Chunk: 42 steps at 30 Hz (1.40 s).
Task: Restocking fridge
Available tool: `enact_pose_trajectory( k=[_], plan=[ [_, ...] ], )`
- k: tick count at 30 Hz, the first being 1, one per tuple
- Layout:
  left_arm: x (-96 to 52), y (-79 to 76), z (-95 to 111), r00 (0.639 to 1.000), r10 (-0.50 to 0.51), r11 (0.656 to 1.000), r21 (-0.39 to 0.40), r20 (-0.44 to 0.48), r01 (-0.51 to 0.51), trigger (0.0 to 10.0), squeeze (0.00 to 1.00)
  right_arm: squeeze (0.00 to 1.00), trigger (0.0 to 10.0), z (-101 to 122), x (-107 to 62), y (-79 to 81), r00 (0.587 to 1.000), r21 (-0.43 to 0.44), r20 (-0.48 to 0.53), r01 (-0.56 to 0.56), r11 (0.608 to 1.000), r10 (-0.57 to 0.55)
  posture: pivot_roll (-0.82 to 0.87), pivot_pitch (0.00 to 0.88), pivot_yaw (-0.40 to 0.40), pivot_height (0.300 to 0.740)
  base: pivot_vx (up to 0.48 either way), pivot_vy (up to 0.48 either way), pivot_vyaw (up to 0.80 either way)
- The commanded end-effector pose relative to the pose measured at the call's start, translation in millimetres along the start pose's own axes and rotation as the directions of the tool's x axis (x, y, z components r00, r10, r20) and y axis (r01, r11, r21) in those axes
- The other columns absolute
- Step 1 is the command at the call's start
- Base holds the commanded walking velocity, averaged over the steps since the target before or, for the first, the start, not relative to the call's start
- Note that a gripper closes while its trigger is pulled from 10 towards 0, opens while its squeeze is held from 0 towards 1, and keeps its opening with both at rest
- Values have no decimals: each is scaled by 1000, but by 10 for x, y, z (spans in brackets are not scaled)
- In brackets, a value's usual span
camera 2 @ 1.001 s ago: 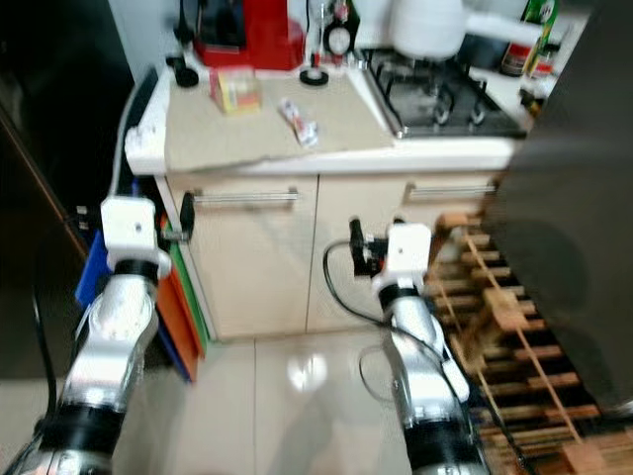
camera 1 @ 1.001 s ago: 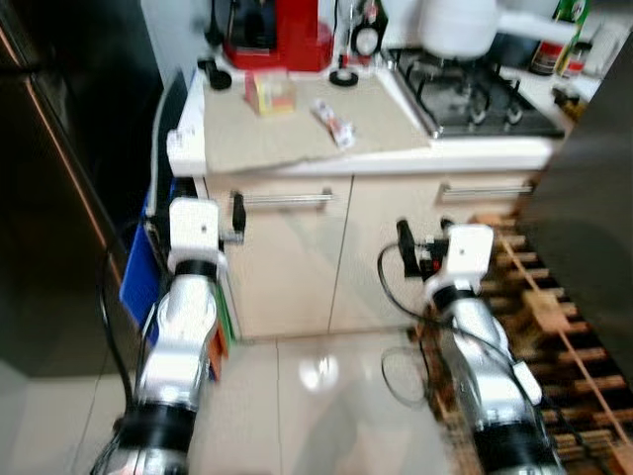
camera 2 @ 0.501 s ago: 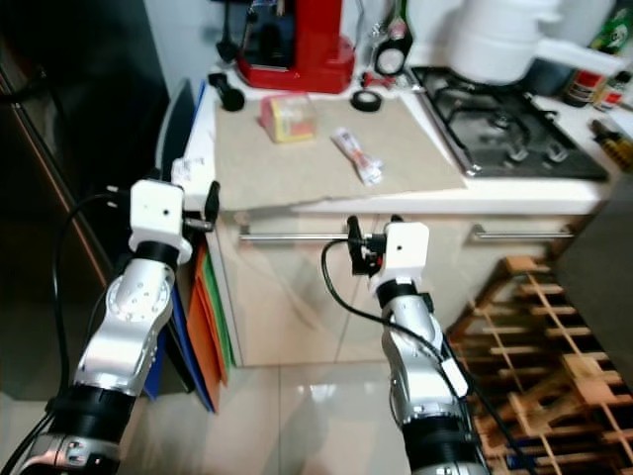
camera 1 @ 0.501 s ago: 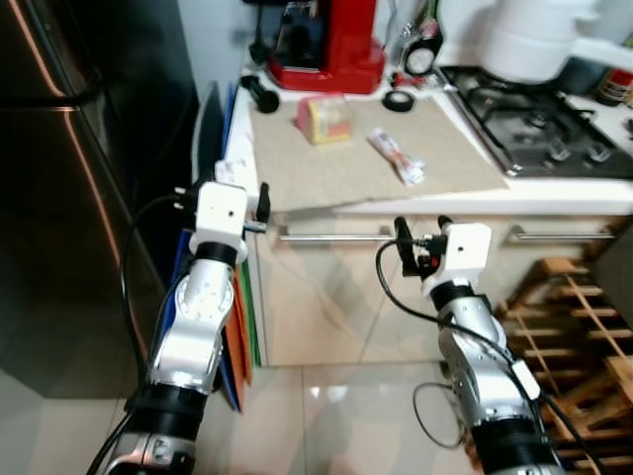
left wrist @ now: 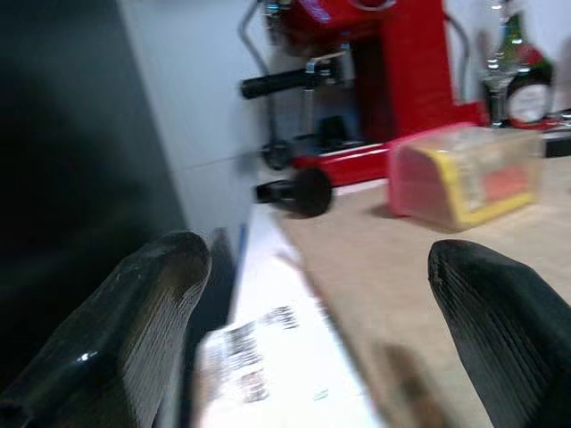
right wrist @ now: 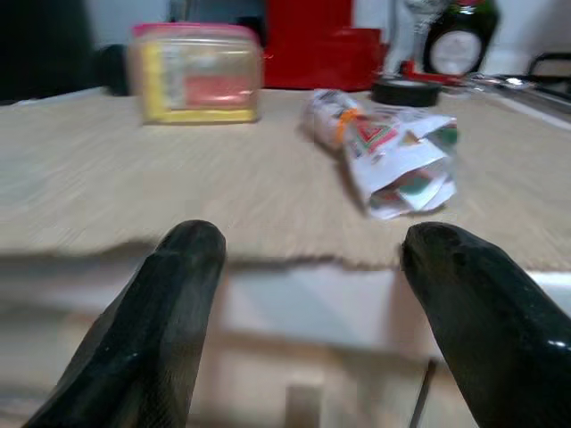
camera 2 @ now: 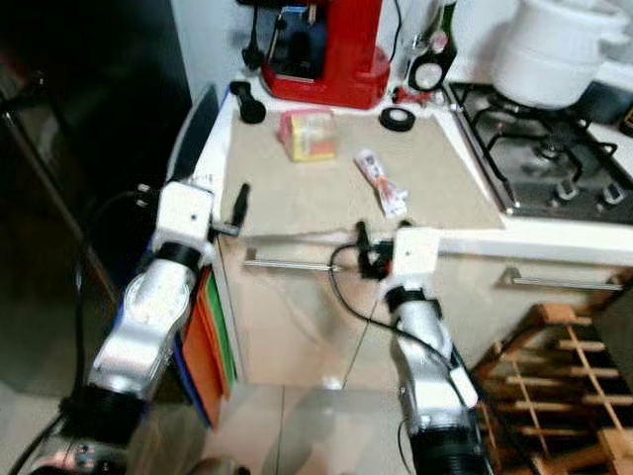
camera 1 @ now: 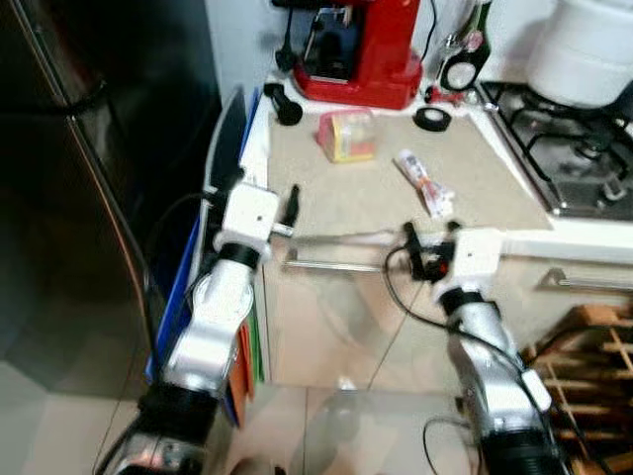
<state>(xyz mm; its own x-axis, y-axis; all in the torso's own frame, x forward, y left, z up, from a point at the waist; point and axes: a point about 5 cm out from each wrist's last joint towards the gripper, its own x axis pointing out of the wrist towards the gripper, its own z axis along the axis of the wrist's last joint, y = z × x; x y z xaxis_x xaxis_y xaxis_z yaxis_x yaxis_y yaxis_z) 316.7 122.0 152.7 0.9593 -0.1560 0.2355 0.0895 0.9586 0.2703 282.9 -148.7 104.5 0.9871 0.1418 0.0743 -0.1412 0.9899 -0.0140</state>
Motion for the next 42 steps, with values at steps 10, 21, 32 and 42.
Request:
enact_pose_trajectory(
  k=[10, 21, 32, 42],
  plan=[
    [16, -27, 50, 1000, -25, 998, -49, 2, 25, 10000, 0, 180, 10000, 816, 562, -346, 989, 4, 83, 122, 993, -122, 108, 0, 14, 740, 0, 0, 0],
    [54, -40, 96, 1000, -27, 996, -81, 2, 27, 10000, 0, 137, 10000, 1211, 1091, -297, 996, -2, 11, 86, 996, -86, 134, 0, 10, 740, 374, -278, 0],
    [52, 18, 96, 1000, 30, 997, -72, 1, -30, 10000, 0, 102, 10000, 1411, 1346, -53, 988, 76, -141, -47, 996, 58, 136, 0, -5, 740, 154, -22, 0],
    [6, 17, 94, 998, 57, 994, -90, -6, -57, 10000, 0, 82, 10000, 1308, 1408, 39, 946, 173, -299, -72, 982, 122, 145, 11, -28, 740, 0, 0, 0]
  ],
)
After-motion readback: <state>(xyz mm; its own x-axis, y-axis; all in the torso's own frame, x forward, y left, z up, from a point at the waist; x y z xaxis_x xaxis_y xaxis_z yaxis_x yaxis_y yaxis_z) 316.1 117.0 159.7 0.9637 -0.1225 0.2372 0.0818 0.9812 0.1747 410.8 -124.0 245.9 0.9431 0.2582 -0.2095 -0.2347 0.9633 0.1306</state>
